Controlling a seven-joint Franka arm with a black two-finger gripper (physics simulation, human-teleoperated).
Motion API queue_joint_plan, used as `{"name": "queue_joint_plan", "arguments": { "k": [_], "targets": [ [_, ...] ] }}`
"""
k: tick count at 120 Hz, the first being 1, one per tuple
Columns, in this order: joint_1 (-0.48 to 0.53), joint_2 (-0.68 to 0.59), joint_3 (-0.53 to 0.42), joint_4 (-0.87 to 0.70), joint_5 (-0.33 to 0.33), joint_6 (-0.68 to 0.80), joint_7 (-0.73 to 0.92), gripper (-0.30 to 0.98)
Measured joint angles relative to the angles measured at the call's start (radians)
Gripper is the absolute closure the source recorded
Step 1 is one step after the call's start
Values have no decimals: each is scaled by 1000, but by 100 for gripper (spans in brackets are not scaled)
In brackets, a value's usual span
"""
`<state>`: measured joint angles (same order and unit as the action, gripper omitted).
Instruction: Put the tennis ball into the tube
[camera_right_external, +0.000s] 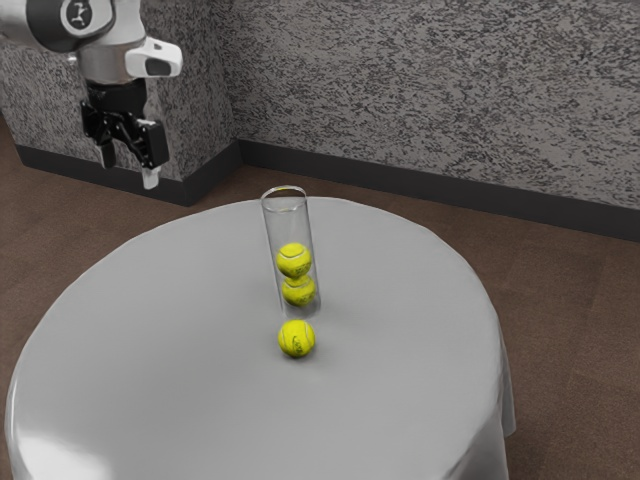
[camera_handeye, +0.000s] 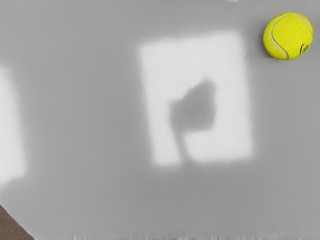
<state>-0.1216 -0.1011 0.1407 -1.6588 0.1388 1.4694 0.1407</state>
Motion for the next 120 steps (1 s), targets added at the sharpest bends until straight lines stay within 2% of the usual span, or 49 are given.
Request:
{"name": "queue_joint_plan", "arguments": {
  "k": [34,52,72,87,120],
  "targets": [
    [-14,22,21,-9,-7,14,52,0],
    [-64,144,23,-11,-84,90,28,0],
    [-139,213,23,-101,-169,212,-15,0],
    [-152,302,28,-115,-224,309,-46,0],
    [-187,395,31,-165,-265,471,-127,0]
  ]
}}
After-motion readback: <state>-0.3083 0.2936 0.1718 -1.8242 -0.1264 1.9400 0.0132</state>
